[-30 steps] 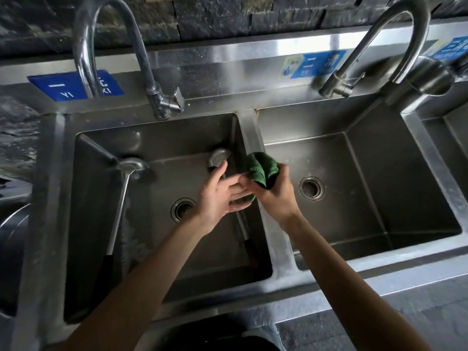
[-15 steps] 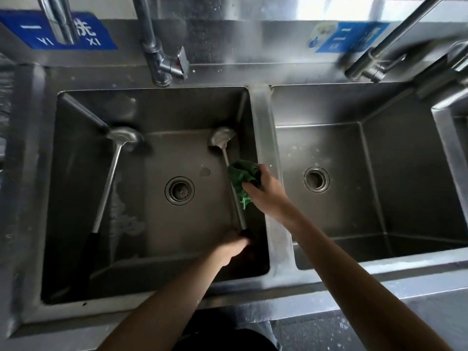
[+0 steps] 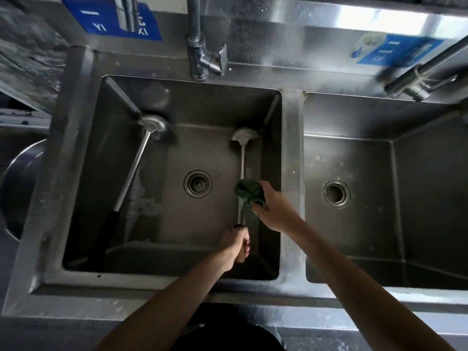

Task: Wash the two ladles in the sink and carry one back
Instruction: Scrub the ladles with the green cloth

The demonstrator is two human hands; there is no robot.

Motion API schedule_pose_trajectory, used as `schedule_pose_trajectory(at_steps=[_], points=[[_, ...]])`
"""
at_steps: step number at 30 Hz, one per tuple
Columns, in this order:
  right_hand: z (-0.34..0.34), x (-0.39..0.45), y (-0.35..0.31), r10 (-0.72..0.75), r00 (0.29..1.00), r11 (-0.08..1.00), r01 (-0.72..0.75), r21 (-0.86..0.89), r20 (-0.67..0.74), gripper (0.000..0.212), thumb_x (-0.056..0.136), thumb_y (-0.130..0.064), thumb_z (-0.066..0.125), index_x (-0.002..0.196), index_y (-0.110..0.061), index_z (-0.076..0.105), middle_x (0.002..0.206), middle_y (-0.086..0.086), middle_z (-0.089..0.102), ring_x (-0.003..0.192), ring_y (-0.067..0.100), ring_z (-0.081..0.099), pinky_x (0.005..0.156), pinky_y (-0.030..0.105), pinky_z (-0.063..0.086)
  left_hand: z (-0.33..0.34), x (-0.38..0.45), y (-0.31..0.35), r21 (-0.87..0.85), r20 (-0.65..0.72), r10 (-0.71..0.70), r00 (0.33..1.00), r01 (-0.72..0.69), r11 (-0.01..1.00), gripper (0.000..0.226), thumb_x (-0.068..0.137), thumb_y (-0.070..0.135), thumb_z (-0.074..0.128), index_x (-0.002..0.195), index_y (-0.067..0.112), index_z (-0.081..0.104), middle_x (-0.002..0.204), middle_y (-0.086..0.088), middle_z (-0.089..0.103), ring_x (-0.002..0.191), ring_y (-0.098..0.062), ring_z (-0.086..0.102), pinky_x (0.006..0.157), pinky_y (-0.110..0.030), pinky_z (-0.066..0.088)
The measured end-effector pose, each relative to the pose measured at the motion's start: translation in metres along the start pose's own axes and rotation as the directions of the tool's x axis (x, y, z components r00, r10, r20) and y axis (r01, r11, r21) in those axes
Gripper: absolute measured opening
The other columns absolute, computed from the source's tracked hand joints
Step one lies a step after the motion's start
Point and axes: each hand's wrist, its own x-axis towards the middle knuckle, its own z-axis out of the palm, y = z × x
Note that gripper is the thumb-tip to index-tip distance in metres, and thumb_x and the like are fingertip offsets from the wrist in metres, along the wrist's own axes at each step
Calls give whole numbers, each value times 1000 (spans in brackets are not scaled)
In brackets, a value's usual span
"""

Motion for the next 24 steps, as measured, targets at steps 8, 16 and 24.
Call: schedule_pose_trajectory(at_steps=[8,16,24], points=[[44,-19,-4,-414,910,883,409,-232,28,82,86,-26,73,157,-20,31,151,5,49,132,23,53,113,34,42,-38,-33,-5,62,-61,176,983,-172,983,17,77,26,64,71,13,55,49,1,46,38,-13,39,39,-23,31],[79,-61,-81,-751,658,497,625,-603,63,60,98,-70,30,152,-46,35,164,2,28,140,27,35,99,44,37,-119,-78,-45,369,-105,443,890,-379,849,19,93,27,59,93,8,58,60,2,60,42,-7,54,44,-23,44],[86,-76,-164,-975,188,219,720,-658,-119,30,85,-47,73,91,-18,78,115,9,73,105,31,68,92,44,51,-189,-141,-75,588,-117,798,591,-606,536,27,82,36,76,70,19,59,67,3,63,77,-20,67,63,-20,36]])
